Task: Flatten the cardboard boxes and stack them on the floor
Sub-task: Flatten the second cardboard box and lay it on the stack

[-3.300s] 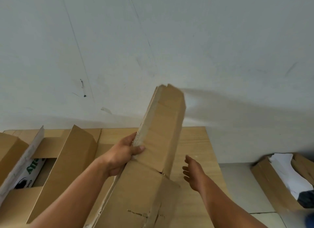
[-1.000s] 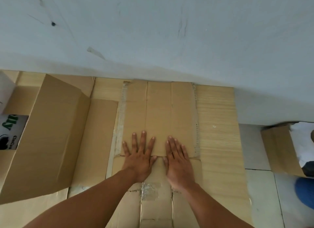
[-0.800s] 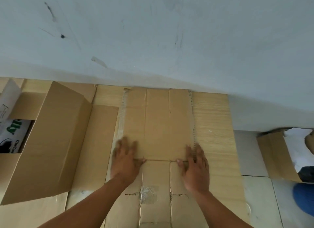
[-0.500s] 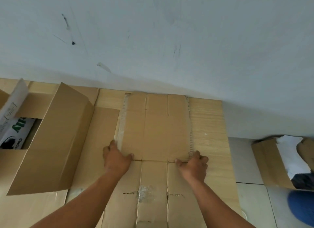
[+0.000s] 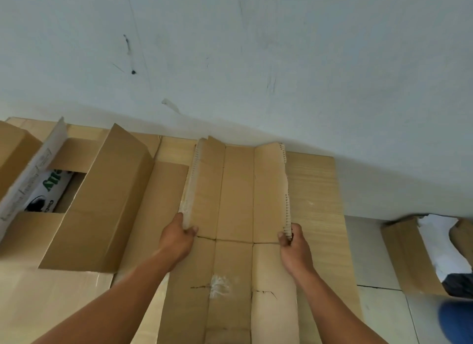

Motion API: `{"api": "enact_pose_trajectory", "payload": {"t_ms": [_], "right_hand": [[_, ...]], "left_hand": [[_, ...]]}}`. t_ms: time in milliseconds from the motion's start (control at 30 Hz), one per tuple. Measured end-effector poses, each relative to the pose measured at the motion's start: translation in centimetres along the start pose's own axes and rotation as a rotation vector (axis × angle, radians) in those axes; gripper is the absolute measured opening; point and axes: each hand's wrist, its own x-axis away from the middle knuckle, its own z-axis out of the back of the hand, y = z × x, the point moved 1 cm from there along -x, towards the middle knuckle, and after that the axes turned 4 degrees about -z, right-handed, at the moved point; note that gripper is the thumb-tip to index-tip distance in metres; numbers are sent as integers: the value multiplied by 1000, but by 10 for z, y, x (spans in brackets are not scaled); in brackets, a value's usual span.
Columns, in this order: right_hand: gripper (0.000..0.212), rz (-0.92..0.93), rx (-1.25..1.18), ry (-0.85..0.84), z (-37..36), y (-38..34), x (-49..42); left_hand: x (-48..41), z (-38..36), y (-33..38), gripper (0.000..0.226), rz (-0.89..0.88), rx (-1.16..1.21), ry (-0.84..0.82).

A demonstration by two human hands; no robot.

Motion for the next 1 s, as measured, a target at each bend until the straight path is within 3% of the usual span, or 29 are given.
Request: {"api": "enact_pose_trajectory", "payload": {"t_ms": [333, 500, 733, 1000], "right_hand": [[27, 225, -103, 104, 10, -67, 57], [9, 390, -190, 102, -3, -125, 127], [10, 634, -236, 63, -80, -206, 267], [8, 780, -227, -137, -234, -267, 389]], "left_hand": [[44, 95, 20, 9, -198, 93, 159], [88, 174, 2, 10, -281, 185, 280], [167, 309, -90, 6, -345, 355, 464], [240, 449, -227, 20, -311, 469, 668]]}}
